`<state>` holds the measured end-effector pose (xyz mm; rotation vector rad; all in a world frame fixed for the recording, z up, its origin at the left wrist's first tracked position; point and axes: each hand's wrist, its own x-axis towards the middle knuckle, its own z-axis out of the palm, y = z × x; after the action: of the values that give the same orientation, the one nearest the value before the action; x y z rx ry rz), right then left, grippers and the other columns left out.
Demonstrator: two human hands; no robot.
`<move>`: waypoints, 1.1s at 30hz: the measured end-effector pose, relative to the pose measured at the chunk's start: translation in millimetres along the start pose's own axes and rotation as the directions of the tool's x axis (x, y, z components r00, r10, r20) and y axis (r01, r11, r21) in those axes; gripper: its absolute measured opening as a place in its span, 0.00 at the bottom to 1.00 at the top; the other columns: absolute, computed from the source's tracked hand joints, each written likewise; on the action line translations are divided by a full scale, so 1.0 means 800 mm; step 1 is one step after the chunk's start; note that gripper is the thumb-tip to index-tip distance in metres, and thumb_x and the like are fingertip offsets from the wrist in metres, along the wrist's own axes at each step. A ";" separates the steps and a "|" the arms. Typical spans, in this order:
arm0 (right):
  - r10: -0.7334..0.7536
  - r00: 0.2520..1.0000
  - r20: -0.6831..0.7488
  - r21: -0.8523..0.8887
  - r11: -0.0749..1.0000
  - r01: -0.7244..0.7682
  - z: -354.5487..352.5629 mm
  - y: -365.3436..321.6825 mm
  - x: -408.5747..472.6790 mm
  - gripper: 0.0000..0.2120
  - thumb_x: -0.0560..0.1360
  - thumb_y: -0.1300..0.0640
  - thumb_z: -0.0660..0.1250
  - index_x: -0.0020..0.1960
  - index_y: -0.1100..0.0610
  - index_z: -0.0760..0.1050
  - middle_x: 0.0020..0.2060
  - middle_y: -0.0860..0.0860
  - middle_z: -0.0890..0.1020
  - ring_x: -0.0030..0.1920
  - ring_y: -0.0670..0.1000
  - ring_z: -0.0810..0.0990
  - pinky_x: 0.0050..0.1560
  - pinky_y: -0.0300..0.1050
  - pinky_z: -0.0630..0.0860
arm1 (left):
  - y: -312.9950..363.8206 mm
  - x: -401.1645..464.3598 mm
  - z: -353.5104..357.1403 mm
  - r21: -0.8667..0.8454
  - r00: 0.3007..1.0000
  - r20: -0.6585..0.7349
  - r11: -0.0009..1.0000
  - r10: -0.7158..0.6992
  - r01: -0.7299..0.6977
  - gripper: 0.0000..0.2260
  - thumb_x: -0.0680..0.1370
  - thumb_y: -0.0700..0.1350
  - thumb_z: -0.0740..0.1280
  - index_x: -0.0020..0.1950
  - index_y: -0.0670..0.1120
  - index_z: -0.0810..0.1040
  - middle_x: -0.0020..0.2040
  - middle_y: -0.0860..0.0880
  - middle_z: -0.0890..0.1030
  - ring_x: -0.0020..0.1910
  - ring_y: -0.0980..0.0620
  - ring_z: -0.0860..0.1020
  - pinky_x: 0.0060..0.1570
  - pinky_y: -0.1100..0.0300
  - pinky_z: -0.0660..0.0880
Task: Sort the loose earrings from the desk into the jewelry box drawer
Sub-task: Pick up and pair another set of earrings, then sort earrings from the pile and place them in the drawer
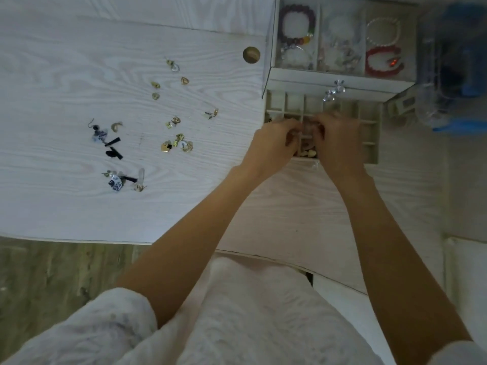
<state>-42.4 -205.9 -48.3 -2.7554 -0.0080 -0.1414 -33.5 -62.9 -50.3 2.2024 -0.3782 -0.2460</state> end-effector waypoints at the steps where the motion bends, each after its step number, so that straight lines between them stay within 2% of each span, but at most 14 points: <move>1: -0.040 0.999 -0.026 0.008 0.999 0.040 -0.003 -0.007 -0.007 0.09 0.74 0.64 0.62 0.49 0.62 0.80 0.42 0.60 0.81 0.40 0.60 0.78 0.43 0.51 0.74 | -0.003 -0.010 -0.008 0.034 0.998 -0.034 0.998 0.059 -0.058 0.08 0.75 0.40 0.64 0.52 0.43 0.80 0.47 0.46 0.82 0.40 0.50 0.79 0.41 0.55 0.77; 3: -0.116 0.992 -0.039 0.020 0.993 0.117 -0.007 -0.027 -0.022 0.08 0.75 0.63 0.62 0.49 0.61 0.79 0.43 0.57 0.81 0.42 0.57 0.79 0.43 0.46 0.73 | -0.014 -0.036 -0.031 0.098 0.983 -0.109 0.986 0.148 -0.137 0.06 0.77 0.44 0.63 0.49 0.45 0.78 0.43 0.50 0.80 0.35 0.56 0.75 0.33 0.58 0.75; 5: -0.181 0.983 -0.021 0.030 0.983 0.181 -0.003 -0.051 -0.037 0.08 0.76 0.62 0.62 0.49 0.59 0.80 0.44 0.55 0.82 0.44 0.54 0.79 0.42 0.42 0.72 | -0.031 -0.067 -0.059 0.134 0.974 -0.171 0.982 0.152 -0.130 0.07 0.78 0.45 0.62 0.49 0.46 0.78 0.42 0.52 0.79 0.35 0.58 0.74 0.30 0.58 0.75; 8: -0.268 0.960 0.081 0.105 0.960 0.259 0.019 -0.091 -0.051 0.08 0.75 0.63 0.63 0.50 0.59 0.80 0.45 0.54 0.82 0.47 0.54 0.79 0.46 0.42 0.73 | -0.077 -0.116 -0.103 0.179 0.965 -0.260 0.984 0.044 0.004 0.06 0.77 0.43 0.63 0.50 0.47 0.78 0.41 0.52 0.80 0.37 0.58 0.76 0.34 0.60 0.75; 12: -0.352 0.915 0.195 0.187 0.930 0.317 0.059 -0.138 -0.053 0.10 0.73 0.67 0.65 0.52 0.60 0.80 0.47 0.55 0.82 0.49 0.56 0.78 0.45 0.45 0.75 | -0.130 -0.175 -0.150 0.216 0.919 -0.370 0.950 -0.135 0.226 0.06 0.77 0.43 0.64 0.51 0.47 0.79 0.43 0.51 0.81 0.41 0.55 0.76 0.39 0.61 0.73; 16: -0.374 0.874 0.312 0.288 0.913 0.288 0.099 -0.184 -0.045 0.18 0.72 0.70 0.63 0.61 0.61 0.75 0.57 0.58 0.76 0.52 0.57 0.77 0.49 0.48 0.77 | -0.159 -0.215 -0.179 0.098 0.765 -0.502 0.851 -0.405 0.515 0.08 0.76 0.47 0.67 0.55 0.48 0.77 0.46 0.51 0.81 0.43 0.53 0.77 0.42 0.58 0.74; 18: -0.359 0.872 0.332 0.323 0.912 0.252 0.112 -0.200 -0.039 0.18 0.73 0.69 0.62 0.62 0.61 0.73 0.58 0.59 0.73 0.51 0.56 0.76 0.50 0.47 0.76 | -0.169 -0.226 -0.183 0.037 0.695 -0.508 0.794 -0.509 0.607 0.13 0.74 0.49 0.69 0.57 0.49 0.76 0.49 0.51 0.80 0.44 0.54 0.76 0.44 0.59 0.72; 20: -0.367 0.871 0.327 0.332 0.907 0.258 0.123 -0.213 -0.032 0.16 0.74 0.68 0.63 0.61 0.62 0.73 0.56 0.59 0.73 0.48 0.56 0.76 0.48 0.47 0.76 | -0.176 -0.234 -0.185 0.005 0.662 -0.481 0.754 -0.574 0.657 0.17 0.73 0.50 0.70 0.60 0.49 0.75 0.53 0.51 0.78 0.46 0.53 0.76 0.46 0.59 0.71; 23: -0.381 0.870 0.314 0.325 0.904 0.279 0.131 -0.226 -0.017 0.12 0.74 0.67 0.64 0.57 0.62 0.75 0.55 0.58 0.74 0.45 0.55 0.77 0.47 0.45 0.75 | -0.180 -0.241 -0.178 0.014 0.682 -0.429 0.750 -0.593 0.661 0.21 0.70 0.49 0.72 0.61 0.51 0.73 0.55 0.50 0.75 0.48 0.52 0.75 0.47 0.59 0.71; 26: -0.389 0.882 0.265 0.324 0.898 0.299 0.130 -0.232 0.012 0.09 0.74 0.65 0.64 0.54 0.61 0.78 0.53 0.57 0.76 0.42 0.51 0.76 0.45 0.42 0.74 | -0.181 -0.238 -0.168 0.033 0.724 -0.409 0.784 -0.555 0.620 0.20 0.69 0.45 0.72 0.60 0.49 0.74 0.54 0.48 0.74 0.46 0.50 0.76 0.45 0.57 0.73; 29: -0.381 0.898 0.220 0.293 0.904 0.312 0.130 -0.238 0.056 0.10 0.74 0.66 0.64 0.54 0.61 0.78 0.52 0.56 0.76 0.46 0.53 0.77 0.48 0.42 0.74 | -0.186 -0.232 -0.163 0.031 0.739 -0.417 0.805 -0.529 0.593 0.18 0.70 0.44 0.71 0.59 0.47 0.76 0.53 0.47 0.75 0.45 0.48 0.76 0.43 0.60 0.70; 33: -0.383 0.896 0.223 0.230 0.914 0.334 0.150 -0.253 0.114 0.15 0.73 0.68 0.61 0.58 0.61 0.76 0.55 0.57 0.76 0.53 0.56 0.75 0.55 0.45 0.72 | -0.193 -0.225 -0.167 0.011 0.738 -0.441 0.819 -0.511 0.574 0.16 0.71 0.44 0.71 0.58 0.46 0.76 0.52 0.47 0.75 0.45 0.49 0.76 0.43 0.61 0.70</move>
<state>55.0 25.7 -74.7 -2.5349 -0.5780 0.1258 -132.3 188.5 -83.9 2.3895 0.5264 -0.0457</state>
